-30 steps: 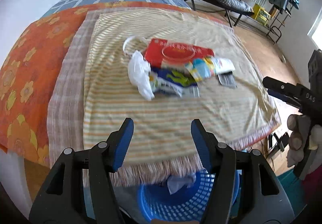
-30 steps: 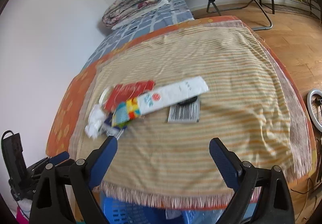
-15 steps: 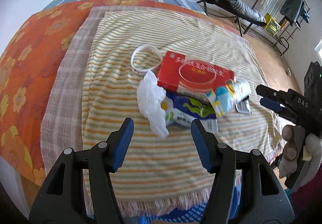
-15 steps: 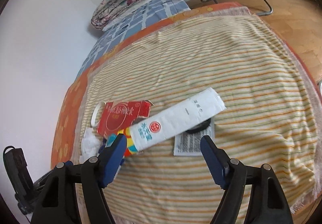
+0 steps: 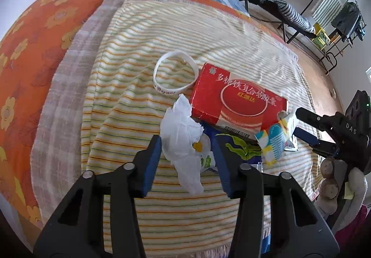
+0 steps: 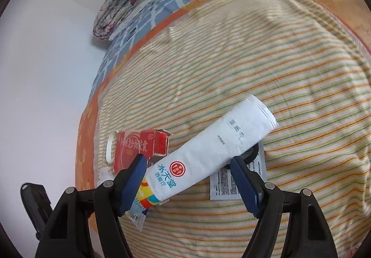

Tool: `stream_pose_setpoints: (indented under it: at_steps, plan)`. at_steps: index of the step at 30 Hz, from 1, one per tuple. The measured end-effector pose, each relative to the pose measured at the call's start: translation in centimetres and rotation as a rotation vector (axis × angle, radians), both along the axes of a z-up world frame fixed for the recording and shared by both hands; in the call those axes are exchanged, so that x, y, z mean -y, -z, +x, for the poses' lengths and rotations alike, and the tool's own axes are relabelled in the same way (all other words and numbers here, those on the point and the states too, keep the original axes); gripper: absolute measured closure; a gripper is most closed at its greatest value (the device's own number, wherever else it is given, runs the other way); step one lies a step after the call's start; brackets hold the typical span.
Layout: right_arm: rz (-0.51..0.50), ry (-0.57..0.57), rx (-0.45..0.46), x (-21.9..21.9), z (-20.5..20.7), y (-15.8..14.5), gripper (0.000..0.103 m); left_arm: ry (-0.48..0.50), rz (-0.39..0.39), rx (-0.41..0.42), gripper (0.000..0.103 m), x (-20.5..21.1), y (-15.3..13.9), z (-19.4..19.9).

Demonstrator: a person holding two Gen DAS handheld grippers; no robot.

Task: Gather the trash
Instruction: 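Grasp the crumpled tissue with the left tool while the right tool grasps the white tissue pack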

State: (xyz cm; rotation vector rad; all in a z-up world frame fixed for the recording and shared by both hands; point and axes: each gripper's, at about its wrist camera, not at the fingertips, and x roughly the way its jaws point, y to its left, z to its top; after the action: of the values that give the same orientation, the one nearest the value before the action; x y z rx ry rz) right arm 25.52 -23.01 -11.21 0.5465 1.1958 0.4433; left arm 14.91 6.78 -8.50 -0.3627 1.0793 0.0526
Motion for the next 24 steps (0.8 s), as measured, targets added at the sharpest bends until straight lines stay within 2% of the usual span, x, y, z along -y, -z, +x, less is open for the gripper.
stream_pose_setpoints:
  at_steps: [6, 8, 11, 16, 24]
  plan:
    - [0.034, 0.022, -0.031, 0.1, 0.9, 0.9, 0.041, 0.016, 0.026, -0.013, 0.065, 0.5, 0.7, 0.3]
    - [0.045, 0.028, -0.041, 0.1, 1.1, 1.3, 0.047, 0.015, 0.031, -0.012, 0.072, 0.6, 0.7, 0.3]
    - [0.067, 0.025, -0.051, -0.2, 1.4, 1.7, 0.055, 0.010, 0.035, -0.012, 0.075, 0.5, 0.7, 0.5]
    - [0.063, 0.003, -0.025, -0.9, 1.2, 1.2, 0.068, 0.007, 0.054, -0.011, 0.081, 0.5, 0.6, 0.5]
    - [0.047, 0.011, 0.020, -0.6, 0.6, 0.2, 0.079, -0.003, 0.065, 0.009, 0.085, 0.2, 0.0, 0.1]
